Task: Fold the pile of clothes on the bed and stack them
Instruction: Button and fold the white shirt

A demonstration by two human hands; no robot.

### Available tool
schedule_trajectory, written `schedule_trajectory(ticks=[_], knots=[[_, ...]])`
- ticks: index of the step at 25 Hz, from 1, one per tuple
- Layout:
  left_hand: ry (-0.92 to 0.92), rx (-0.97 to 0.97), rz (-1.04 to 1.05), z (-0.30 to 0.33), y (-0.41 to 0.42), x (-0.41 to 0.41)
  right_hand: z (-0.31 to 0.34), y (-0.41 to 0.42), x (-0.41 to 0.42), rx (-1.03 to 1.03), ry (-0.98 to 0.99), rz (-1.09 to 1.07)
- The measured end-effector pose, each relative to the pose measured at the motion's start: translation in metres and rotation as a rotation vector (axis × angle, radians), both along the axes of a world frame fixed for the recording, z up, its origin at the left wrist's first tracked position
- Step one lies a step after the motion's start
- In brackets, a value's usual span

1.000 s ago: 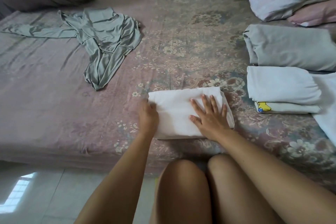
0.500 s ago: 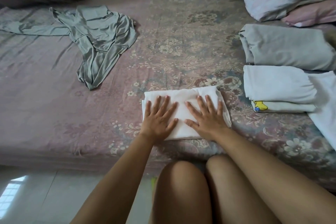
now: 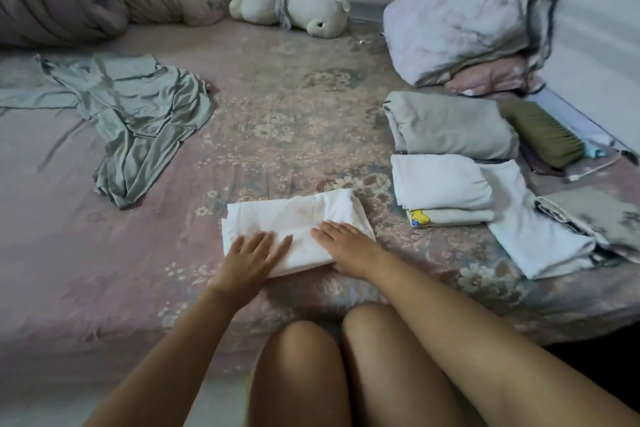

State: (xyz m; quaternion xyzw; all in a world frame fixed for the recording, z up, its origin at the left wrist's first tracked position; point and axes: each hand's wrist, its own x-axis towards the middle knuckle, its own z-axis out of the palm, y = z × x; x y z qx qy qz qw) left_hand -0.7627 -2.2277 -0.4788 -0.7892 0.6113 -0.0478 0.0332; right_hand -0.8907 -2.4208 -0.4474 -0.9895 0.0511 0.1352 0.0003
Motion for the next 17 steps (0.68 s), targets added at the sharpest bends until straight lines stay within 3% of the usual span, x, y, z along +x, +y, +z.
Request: schedule_trajectory(ticks=[4, 7, 11, 17], knots=[[-0.128, -0.033, -0.014, 0.027, -0.011, -0.014, 0.024, -0.005, -0.017, -0.135, 0.020, 0.075], [-0.214, -0.117, -0.104, 0.064, -0.037, -0.023, 0.057, -0.028, -0.044, -0.080, -0.040, 0.012], [-0.075, -0.118, -0.172, 0.120, -0.091, -0.036, 0.121, -0.073, -0.090, 0.127, -0.116, -0.157], [-0.033, -0.026, -0.111, 0.194, -0.207, -0.085, 0.177, -0.168, -0.132, 0.090, -0.131, -0.323]])
